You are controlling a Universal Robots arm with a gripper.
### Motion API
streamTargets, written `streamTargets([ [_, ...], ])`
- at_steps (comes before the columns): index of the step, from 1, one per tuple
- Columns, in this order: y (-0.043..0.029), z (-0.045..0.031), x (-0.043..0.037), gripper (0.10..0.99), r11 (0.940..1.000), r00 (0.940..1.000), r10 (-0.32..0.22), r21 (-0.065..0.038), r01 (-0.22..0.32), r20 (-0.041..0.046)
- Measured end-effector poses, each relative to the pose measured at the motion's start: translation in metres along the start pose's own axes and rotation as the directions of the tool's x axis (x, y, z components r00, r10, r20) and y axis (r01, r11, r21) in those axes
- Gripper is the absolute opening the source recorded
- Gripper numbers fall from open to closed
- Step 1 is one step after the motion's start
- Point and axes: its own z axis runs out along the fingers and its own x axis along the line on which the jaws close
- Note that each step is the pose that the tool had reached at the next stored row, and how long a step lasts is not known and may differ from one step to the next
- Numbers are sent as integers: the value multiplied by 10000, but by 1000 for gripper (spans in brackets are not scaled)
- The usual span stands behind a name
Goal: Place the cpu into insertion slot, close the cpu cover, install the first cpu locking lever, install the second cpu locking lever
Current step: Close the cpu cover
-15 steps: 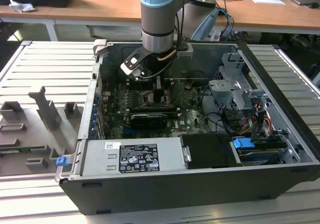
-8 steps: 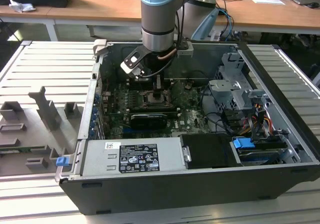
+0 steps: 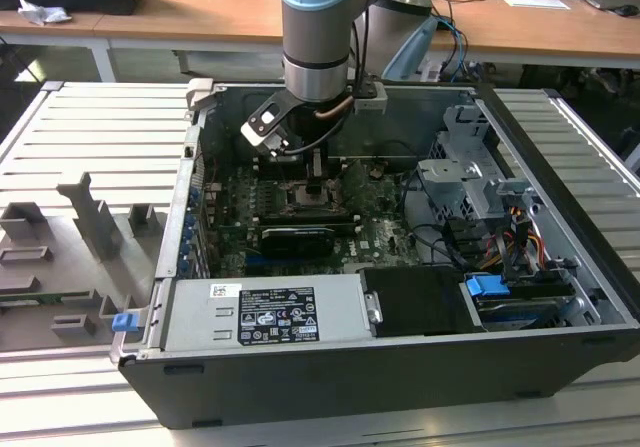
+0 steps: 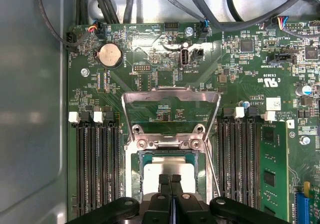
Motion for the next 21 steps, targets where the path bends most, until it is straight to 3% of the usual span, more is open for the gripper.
streamTargets([
  [21,2,-35,1,106,10000,10000,24,-1,-24,2],
])
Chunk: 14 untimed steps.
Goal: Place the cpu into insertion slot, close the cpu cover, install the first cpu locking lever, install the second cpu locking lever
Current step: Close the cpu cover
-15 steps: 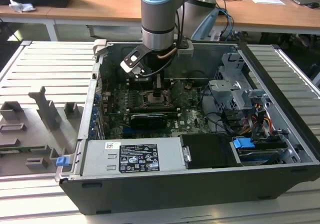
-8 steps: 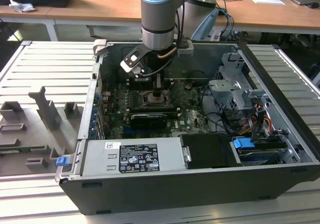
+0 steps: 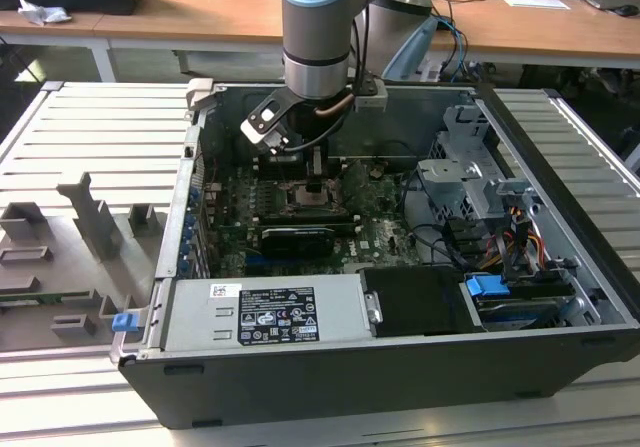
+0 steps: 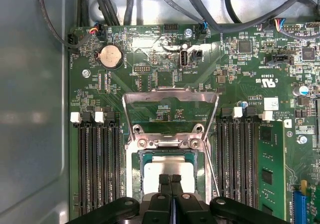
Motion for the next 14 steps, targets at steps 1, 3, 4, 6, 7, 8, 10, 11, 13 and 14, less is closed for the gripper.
streamTargets([
  [1,0,-1,0,106,10000,10000,1,0,-1,0],
  [3,0,-4,0,106,10000,10000,4,0,-4,0],
  [4,0,-6,0,106,10000,10000,5,0,-5,0],
  [6,0,-8,0,106,10000,10000,8,0,-8,0],
  [7,0,-9,0,106,10000,10000,10,1,-10,0],
  [8,0,-11,0,106,10000,10000,11,0,-11,1],
  [10,1,-16,0,106,10000,10000,13,1,-13,3],
  [11,1,-22,0,106,10000,10000,17,0,-17,1],
  [13,2,-28,1,106,10000,10000,19,-1,-19,-1],
  [14,2,-29,1,106,10000,10000,21,-2,-21,-1],
])
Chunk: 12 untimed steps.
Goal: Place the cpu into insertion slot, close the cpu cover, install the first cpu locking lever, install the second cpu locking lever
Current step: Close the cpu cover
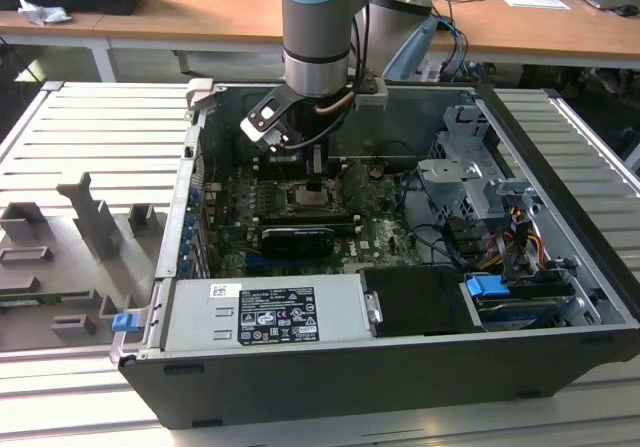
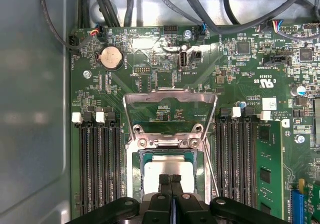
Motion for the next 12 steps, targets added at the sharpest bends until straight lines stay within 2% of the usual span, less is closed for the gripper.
streamTargets([
  [12,1,-19,0,106,10000,10000,13,1,-13,3],
])
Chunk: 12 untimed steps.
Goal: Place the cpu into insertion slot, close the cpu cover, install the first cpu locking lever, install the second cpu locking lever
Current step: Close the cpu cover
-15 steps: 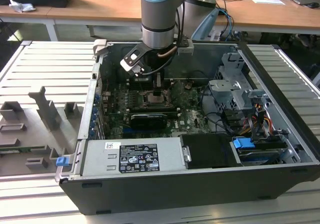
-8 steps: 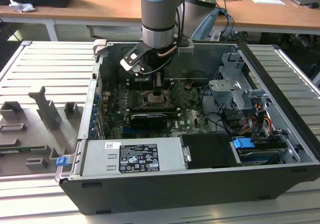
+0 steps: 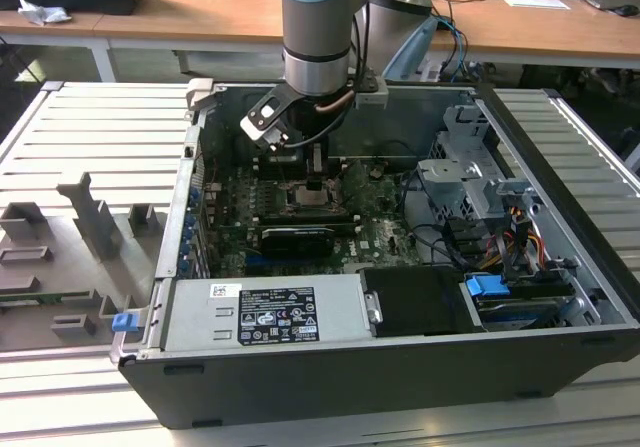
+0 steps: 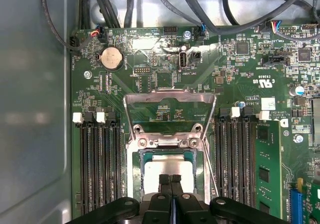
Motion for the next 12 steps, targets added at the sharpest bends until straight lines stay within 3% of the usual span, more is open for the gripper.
streamTargets([
  [5,1,-25,0,106,10000,10000,3,0,-3,1],
  [8,9,-177,3,106,10000,10000,13,0,-13,0],
  [12,16,-321,6,106,10000,10000,13,0,-13,5],
])
